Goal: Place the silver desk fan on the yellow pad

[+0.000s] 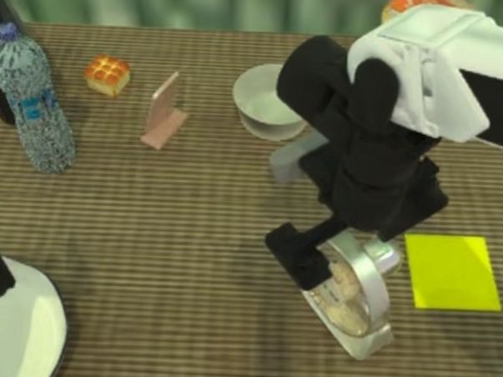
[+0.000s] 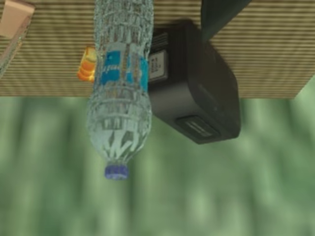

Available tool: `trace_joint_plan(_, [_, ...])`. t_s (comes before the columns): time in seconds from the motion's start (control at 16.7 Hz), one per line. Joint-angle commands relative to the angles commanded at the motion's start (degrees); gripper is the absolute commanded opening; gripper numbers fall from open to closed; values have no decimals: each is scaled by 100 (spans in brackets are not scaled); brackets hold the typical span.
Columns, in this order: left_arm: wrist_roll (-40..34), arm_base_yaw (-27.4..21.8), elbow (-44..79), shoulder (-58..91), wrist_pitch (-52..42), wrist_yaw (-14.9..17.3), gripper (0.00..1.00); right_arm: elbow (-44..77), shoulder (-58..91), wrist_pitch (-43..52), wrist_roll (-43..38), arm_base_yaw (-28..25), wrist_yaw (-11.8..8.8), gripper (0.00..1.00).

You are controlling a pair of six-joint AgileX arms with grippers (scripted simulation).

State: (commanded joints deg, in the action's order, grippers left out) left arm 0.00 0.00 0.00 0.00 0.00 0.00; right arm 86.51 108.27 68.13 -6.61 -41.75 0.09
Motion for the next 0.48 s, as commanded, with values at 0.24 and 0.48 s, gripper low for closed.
trace_joint_plan(0.24, [0,0,0,0,0,0,100,-158,21,-162,-6,-6,0,100])
trace_joint_plan(0.48, [0,0,0,0,0,0,100,-158,21,-162,-6,-6,0,77])
